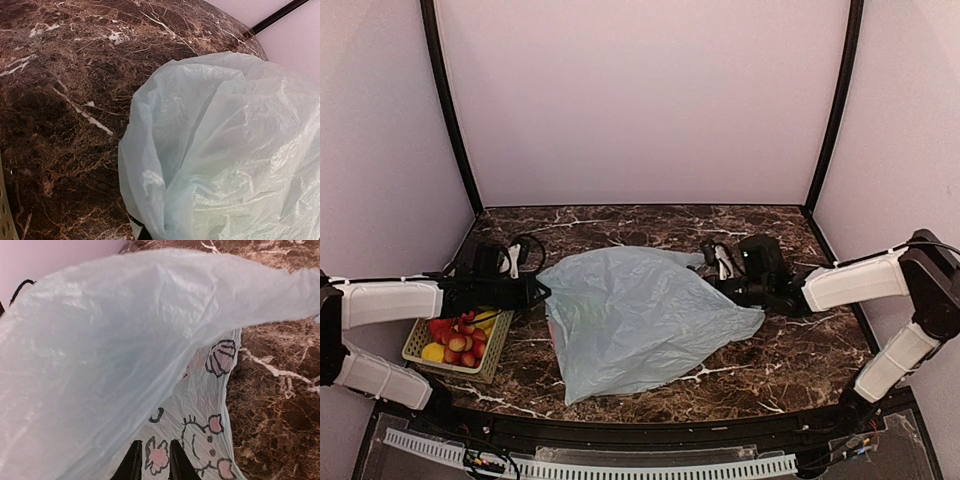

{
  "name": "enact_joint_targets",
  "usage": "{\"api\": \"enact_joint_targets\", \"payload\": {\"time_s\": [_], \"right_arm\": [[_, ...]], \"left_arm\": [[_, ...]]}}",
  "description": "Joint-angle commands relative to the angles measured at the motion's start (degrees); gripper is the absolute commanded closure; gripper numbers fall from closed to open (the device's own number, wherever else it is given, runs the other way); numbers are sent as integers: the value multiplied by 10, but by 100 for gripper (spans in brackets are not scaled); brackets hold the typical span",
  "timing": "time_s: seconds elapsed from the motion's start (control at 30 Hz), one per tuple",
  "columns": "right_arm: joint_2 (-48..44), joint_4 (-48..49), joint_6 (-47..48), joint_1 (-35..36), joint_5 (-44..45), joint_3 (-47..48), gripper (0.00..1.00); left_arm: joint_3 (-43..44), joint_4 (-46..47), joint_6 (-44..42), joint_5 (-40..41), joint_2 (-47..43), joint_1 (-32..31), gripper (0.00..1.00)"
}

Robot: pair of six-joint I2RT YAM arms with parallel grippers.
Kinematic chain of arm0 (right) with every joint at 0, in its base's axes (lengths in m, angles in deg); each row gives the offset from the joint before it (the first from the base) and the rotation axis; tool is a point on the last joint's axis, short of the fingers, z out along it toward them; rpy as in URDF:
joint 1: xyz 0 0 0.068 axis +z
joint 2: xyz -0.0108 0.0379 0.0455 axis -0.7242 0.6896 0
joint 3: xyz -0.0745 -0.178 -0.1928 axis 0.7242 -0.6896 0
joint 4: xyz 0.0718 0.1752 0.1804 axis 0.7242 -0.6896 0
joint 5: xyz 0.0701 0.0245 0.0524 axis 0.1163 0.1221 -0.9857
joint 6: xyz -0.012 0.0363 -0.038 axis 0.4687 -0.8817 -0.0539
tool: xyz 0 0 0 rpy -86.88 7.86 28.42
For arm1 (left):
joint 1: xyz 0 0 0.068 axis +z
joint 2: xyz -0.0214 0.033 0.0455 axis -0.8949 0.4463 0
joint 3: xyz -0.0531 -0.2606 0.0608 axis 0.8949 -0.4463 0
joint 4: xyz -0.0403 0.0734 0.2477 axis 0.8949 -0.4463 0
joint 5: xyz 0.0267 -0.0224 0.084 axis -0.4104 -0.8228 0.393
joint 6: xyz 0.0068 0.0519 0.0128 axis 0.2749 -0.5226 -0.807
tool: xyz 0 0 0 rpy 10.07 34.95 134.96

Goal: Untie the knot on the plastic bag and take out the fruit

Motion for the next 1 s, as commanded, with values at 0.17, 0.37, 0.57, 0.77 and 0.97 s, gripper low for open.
{"api": "enact_joint_targets", "payload": {"time_s": [0.17,0.37,0.57,0.77,0.97], "right_arm": [[-139,-47,23,-20,30,-41,81],[-171,-56,40,-4,-28,-30,80],[-117,-21,35,79,-31,-2,79],[-72,14,19,143,19,17,79],[-64,25,14,175,55,27,73]], "left_arm": [[37,-19,-57,-25,17,6,99],[89,-24,-123,-132,70,2,99],[170,-36,-187,-155,113,-35,99],[236,-37,-207,-153,103,-74,99],[254,-17,-201,-170,129,-76,99]]}}
